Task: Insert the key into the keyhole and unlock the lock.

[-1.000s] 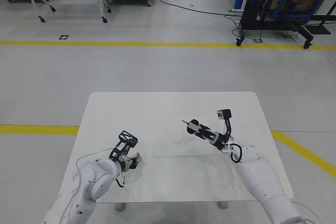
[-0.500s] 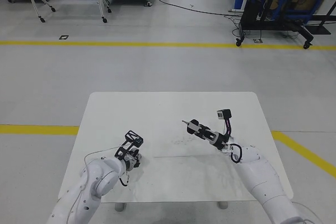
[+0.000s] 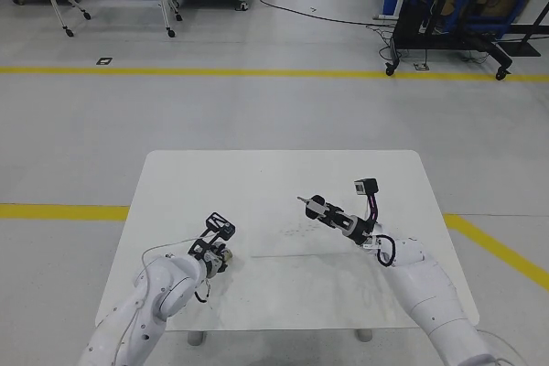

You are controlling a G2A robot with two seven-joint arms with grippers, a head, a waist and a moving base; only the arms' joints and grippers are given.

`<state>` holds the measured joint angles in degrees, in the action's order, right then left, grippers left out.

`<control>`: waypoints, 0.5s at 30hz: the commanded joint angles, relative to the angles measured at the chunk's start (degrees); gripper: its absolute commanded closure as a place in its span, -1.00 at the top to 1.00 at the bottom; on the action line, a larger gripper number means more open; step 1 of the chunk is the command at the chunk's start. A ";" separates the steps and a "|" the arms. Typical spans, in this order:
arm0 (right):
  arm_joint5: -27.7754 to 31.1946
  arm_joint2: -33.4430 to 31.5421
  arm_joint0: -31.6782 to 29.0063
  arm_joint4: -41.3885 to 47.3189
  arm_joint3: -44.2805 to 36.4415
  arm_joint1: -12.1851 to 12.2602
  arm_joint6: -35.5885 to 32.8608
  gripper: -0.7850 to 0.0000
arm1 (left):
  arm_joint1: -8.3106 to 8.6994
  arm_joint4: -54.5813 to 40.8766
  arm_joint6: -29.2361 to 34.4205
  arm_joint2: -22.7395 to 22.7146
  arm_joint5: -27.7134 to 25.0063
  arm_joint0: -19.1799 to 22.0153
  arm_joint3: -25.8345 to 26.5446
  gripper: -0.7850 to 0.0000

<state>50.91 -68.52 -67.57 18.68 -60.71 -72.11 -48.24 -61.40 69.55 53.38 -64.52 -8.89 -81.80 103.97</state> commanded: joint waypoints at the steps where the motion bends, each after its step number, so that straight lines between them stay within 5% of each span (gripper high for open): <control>1: 0.00 0.00 0.00 0.00 0.00 0.00 0.00 -1.00 | -0.04 0.30 -1.72 -0.12 0.38 -0.16 0.25 -1.00; 6: 0.00 0.00 0.00 0.00 0.00 0.00 0.00 -1.00 | -0.50 -5.14 -12.36 -0.96 0.18 -0.73 -0.72 -1.00; 11: 0.00 0.00 0.00 0.00 0.00 0.00 0.00 -1.00 | -1.73 -23.84 -27.41 -2.30 -5.02 1.33 -7.69 -1.00; 15: 0.00 0.00 0.00 0.00 0.00 0.00 0.00 -1.00 | -2.28 -33.26 -30.25 -2.47 -10.02 3.52 -12.68 -1.00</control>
<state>50.91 -68.52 -67.57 18.68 -60.71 -72.11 -48.24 -63.67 36.78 22.97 -67.01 -18.65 -78.40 91.61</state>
